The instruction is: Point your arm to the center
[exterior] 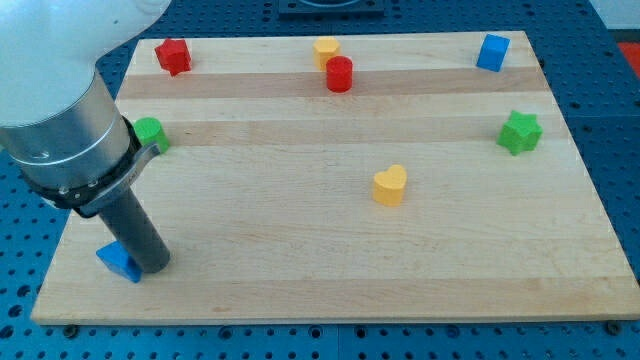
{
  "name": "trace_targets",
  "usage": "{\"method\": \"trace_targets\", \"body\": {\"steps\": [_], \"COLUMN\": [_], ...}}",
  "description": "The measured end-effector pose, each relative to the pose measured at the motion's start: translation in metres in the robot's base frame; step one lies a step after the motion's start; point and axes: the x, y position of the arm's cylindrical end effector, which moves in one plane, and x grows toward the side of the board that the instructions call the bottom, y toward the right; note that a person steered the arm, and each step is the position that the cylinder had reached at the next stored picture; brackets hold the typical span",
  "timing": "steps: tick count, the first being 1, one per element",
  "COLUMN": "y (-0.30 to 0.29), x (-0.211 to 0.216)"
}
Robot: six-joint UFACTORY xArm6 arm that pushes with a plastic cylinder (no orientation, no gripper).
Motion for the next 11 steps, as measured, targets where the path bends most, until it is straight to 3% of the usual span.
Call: {"method": "trace_targets", "body": {"steps": [3, 5, 11], "y": [-0.005, 0.060, 0.212], "x": [0.000, -0.024, -0.212]}}
